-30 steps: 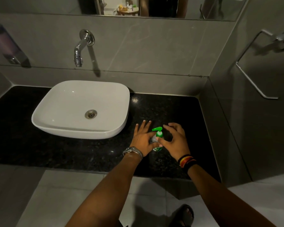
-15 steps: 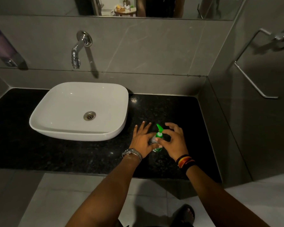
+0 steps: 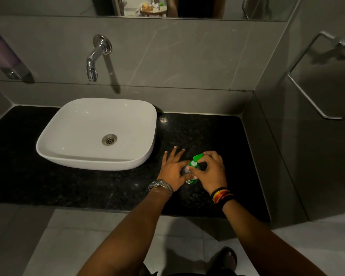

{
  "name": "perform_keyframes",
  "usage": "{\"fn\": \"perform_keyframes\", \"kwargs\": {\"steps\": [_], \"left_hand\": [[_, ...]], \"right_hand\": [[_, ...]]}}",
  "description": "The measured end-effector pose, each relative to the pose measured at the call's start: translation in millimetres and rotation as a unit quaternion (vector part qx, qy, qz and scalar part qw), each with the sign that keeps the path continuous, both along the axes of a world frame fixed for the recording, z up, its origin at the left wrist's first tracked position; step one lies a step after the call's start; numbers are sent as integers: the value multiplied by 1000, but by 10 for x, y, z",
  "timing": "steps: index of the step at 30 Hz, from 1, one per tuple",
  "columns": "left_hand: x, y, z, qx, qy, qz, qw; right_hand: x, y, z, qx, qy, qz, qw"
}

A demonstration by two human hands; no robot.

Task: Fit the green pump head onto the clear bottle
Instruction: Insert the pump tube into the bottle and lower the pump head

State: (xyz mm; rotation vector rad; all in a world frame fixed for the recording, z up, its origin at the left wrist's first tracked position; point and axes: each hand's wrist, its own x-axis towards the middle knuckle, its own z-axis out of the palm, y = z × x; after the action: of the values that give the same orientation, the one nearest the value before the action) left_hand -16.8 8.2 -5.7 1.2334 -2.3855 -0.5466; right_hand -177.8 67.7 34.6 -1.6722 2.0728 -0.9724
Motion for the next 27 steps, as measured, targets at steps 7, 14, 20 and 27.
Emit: {"fn": "perform_keyframes", "kwargs": {"steps": [7,14,20,27], "left_hand": [[-4,-2,15,1,-13,2,1000],[1,-23,16,0,-22,0,1000],[0,-3,13,1,-19,0,1000],[-9,0,31,-3,-27,1,1000]], "right_hand": [[-1,57,-12,13,-80,16,997],[-14,-36,32,39,-61,-6,997],[-71,-40,99,21,2,39,999],[-88,-24,100,47,17,74,996]]}}
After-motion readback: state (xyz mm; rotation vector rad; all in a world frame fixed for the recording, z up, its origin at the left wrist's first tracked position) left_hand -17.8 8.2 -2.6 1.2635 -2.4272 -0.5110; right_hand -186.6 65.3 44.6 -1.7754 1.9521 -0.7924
